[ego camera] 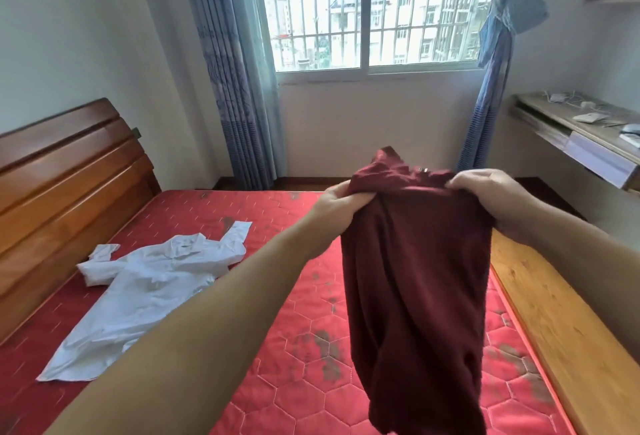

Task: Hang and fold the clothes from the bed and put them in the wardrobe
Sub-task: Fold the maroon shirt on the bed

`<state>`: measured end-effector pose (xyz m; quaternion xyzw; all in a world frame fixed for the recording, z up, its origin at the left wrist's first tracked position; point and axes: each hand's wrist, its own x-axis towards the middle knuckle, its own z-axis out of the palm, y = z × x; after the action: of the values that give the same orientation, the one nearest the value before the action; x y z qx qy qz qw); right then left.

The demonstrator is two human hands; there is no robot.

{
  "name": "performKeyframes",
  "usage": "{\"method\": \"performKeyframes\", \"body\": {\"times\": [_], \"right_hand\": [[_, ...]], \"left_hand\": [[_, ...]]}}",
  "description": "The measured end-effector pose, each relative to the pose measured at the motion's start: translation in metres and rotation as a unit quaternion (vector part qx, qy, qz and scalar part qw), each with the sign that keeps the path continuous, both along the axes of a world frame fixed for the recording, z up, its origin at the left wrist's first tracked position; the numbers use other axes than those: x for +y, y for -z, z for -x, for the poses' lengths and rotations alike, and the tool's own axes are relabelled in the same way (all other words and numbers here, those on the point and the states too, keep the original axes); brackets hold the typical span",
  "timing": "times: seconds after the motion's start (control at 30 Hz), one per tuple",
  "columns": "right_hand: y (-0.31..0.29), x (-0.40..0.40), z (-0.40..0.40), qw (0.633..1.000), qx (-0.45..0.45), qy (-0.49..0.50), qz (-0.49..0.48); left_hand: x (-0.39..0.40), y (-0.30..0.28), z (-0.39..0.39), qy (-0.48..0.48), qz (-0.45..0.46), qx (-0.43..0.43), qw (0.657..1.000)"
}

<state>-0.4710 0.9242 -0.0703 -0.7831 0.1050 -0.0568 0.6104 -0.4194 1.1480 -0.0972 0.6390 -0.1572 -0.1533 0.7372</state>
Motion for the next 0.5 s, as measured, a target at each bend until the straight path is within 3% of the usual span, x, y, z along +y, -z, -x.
{"method": "performKeyframes", "body": {"times": [0.1, 0.2, 0.27, 0.43, 0.5], "right_hand": [[0.003, 0.005, 0.004, 0.986, 0.051, -0.151, 0.054], [-0.006, 0.026, 0.003, 0.962, 0.019, -0.267, 0.047], [-0.011, 0.037, -0.003, 0.961, 0.001, -0.27, 0.058], [-0.012, 0.039, -0.019, 0.964, -0.047, -0.21, 0.157], [-0.012, 0.04, -0.021, 0.966, -0.076, -0.193, 0.154]], "left_hand": [[-0.001, -0.016, -0.001, 0.018, -0.097, -0.098, 0.99], [-0.007, -0.025, 0.0, 0.073, -0.187, -0.194, 0.96], [-0.009, -0.027, -0.002, 0.074, -0.247, -0.245, 0.935], [0.002, -0.03, -0.013, -0.031, -0.373, -0.341, 0.862], [0.007, -0.033, -0.013, -0.028, -0.384, -0.335, 0.86]]}}
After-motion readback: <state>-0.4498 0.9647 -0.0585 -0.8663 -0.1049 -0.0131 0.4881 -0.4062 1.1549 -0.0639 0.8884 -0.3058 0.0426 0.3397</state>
